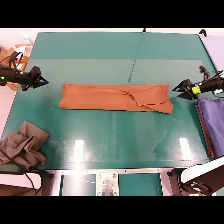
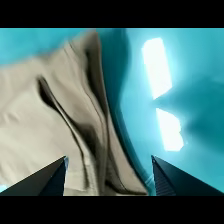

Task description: Fold the shirts.

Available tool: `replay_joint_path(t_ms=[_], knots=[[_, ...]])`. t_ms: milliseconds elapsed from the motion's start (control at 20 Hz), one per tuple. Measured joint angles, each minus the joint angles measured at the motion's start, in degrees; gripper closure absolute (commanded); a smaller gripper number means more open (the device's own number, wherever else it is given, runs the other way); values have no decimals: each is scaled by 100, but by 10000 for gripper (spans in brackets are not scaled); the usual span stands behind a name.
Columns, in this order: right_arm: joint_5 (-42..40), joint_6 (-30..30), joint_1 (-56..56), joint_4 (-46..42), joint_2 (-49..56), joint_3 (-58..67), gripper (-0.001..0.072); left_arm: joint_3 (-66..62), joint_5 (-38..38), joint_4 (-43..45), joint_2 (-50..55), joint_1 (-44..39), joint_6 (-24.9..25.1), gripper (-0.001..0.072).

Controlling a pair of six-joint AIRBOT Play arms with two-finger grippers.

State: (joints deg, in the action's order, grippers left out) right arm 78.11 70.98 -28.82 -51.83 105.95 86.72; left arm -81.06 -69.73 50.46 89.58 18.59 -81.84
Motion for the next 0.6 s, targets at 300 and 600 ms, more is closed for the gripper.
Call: replay_joint_path(t_ms=[300, 600], knots=[[385, -634, 286, 671, 728, 17, 330, -15, -157, -181, -28, -579, 304, 681], [170, -763, 651, 667, 909, 343, 697, -15, 568, -420, 85, -2011, 575, 681]])
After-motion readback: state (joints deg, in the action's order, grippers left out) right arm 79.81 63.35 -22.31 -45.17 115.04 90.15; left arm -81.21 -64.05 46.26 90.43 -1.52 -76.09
